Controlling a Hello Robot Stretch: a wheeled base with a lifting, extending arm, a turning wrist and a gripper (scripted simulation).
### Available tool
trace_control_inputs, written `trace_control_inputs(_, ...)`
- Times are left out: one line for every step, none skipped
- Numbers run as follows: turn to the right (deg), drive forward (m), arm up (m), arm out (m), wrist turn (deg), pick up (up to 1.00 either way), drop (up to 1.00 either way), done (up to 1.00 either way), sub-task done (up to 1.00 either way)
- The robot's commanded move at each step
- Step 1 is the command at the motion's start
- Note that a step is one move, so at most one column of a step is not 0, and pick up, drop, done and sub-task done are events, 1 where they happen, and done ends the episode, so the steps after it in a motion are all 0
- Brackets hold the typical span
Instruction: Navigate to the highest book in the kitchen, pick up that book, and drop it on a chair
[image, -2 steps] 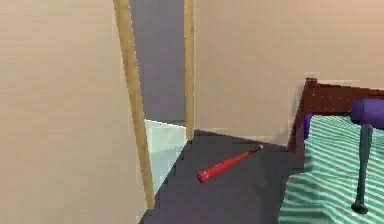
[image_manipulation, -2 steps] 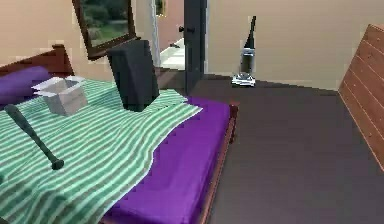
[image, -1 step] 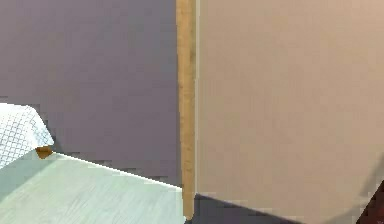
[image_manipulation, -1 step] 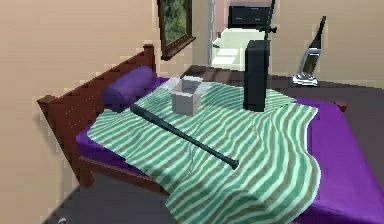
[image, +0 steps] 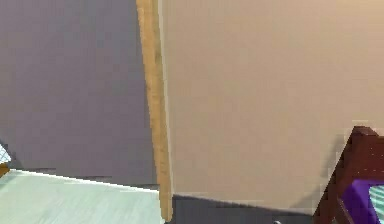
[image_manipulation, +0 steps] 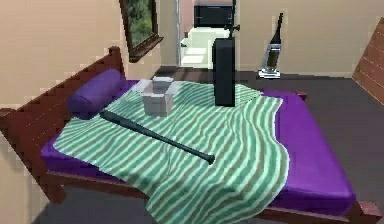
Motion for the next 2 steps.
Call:
trace_control_inputs(0.0, 0.20, 0.00, 0.00, 0.0, 0.00, 0.00, 0.00, 0.00)
trace_control_inputs(-30.0, 0.00, 0.00, 0.00, 0.0, 0.00, 0.00, 0.00, 0.00)
